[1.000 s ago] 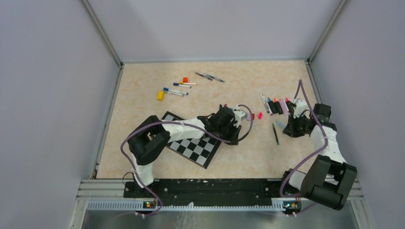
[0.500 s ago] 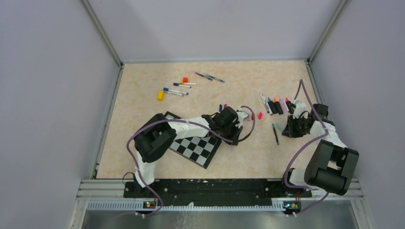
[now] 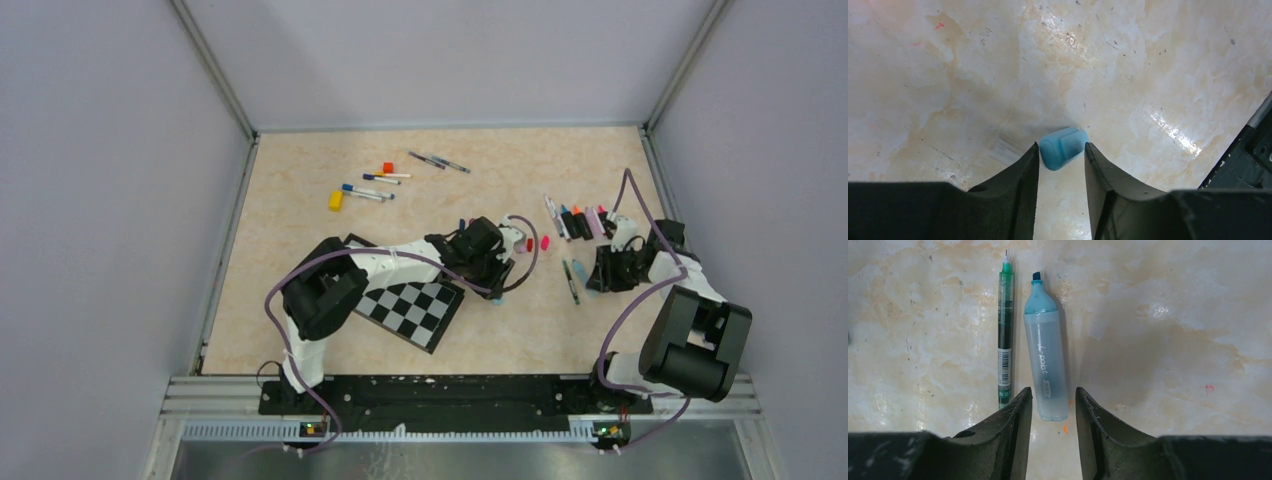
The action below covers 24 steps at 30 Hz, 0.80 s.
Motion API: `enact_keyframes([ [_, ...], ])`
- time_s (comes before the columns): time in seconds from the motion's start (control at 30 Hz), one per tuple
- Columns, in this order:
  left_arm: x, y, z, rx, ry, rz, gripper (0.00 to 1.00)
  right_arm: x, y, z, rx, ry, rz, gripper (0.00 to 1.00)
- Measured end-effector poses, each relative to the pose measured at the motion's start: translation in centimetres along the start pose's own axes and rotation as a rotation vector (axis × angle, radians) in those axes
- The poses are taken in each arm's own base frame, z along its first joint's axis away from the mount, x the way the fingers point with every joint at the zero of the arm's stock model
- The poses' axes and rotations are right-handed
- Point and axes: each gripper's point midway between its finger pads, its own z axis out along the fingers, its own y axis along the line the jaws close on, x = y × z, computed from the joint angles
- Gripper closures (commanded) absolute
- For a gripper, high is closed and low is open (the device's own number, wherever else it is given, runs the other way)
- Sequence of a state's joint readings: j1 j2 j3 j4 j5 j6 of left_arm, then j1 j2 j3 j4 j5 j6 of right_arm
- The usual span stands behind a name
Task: Open the pen caps
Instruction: Place the pen at the center of the board.
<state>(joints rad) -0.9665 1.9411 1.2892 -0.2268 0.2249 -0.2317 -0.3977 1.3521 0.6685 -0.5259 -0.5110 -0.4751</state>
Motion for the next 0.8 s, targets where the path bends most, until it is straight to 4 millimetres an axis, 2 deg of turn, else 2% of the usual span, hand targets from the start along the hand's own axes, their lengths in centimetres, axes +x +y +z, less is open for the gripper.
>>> enact_keyframes([
  [0.57, -0.8, 1.2, -0.4, -0.083, -0.007, 0.03, 0.53, -0.5, 1.0, -0.3, -0.044, -0.026, -0.006, 0.6],
  [0.7, -2.6, 1.6, -3.2, -0.143, -0.091, 0.063, 0.46, -1.0, 1.5, -0.8, -0.057, -0.054, -0.034, 0.59],
  [0.8, -4.8, 1.6, -6.6, -0.186, -0.2, 0.092, 0.31, -1.8, 2.1, -1.6, -0.071, -0.09, -0.071, 0.59],
])
